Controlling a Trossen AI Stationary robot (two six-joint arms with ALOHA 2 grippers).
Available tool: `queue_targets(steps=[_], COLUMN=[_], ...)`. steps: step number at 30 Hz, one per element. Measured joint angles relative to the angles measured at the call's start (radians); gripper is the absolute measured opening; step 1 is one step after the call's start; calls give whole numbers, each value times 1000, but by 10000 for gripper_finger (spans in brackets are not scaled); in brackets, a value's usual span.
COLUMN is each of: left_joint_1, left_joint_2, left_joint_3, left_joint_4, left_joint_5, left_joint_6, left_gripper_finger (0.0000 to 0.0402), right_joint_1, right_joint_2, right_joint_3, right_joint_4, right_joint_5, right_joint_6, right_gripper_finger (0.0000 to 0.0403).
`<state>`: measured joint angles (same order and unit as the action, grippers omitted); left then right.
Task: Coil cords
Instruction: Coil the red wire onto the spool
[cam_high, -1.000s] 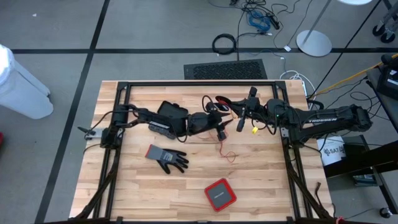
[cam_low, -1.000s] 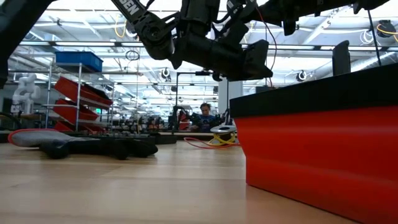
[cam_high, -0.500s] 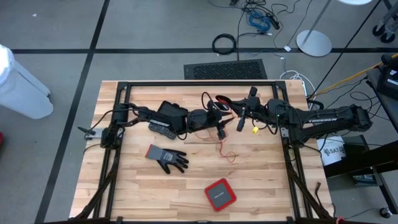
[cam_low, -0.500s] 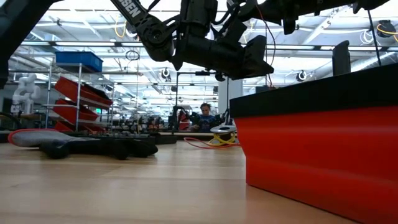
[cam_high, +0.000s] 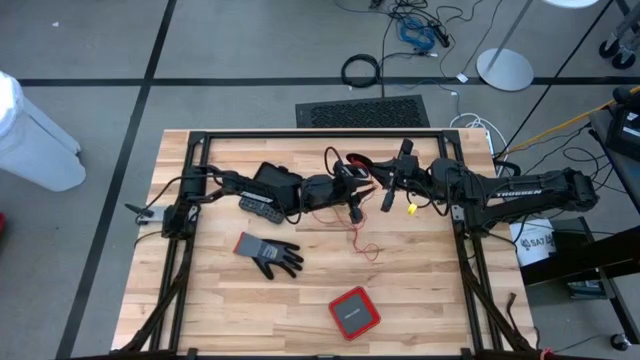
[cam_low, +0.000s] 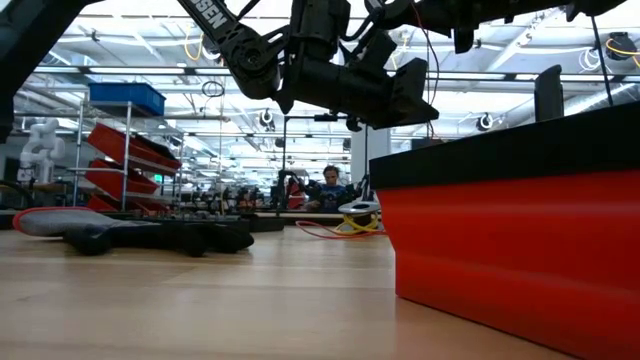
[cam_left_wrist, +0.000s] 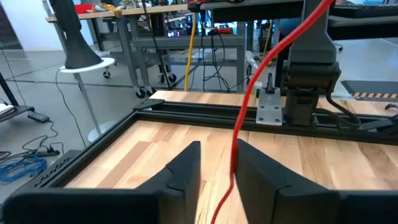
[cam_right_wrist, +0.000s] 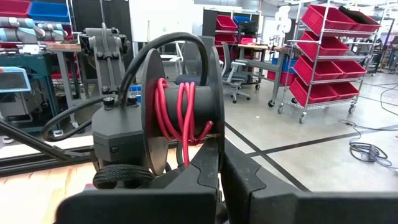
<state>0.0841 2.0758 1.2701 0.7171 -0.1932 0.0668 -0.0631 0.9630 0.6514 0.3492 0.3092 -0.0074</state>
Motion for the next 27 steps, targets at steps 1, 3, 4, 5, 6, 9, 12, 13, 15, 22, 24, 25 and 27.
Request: queue_targets(steps=[1,3,4,5,6,9,12,13,15,22,24,25,27], left_joint_1=[0,0,0,0,0,-1,2,5,14,40,53,59,65], left_joint_2=[0,0,0,0,0,0,-12,-16,-37,-168,-207,-226,-271], left_joint_3=[0,0,0,0,0,1,1,1,-1,-20,-20,-20,-20], left_joint_4=[-6,-15,-19,-20,-20,-31,-86,-101,-165,-400,-491,-530,-597], left_joint_5=[0,5,8,9,8,3,-18,-23,-35,-116,-142,-151,-170], left_joint_6=[0,17,32,45,52,71,72,74,78,147,160,170,182], left_gripper_finger=[76,35,19,12,9,5,3,3,3,1,1,1,1], right_joint_1=[0,0,0,0,0,0,0,0,0,0,0,0,3], right_joint_2=[0,0,0,0,0,0,0,-1,-4,-42,-57,-63,-74], right_joint_3=[0,0,0,0,0,0,0,0,0,0,0,0,0], right_joint_4=[0,0,0,0,-1,-8,-30,-40,-69,-168,-206,-227,-278], right_joint_5=[0,0,0,0,0,-1,-1,-1,-2,-7,-27,-27,-28], right_joint_6=[0,0,0,0,0,0,0,0,0,5,19,25,32], right_gripper_finger=[0,0,0,0,0,0,0,0,0,0,0,0,0])
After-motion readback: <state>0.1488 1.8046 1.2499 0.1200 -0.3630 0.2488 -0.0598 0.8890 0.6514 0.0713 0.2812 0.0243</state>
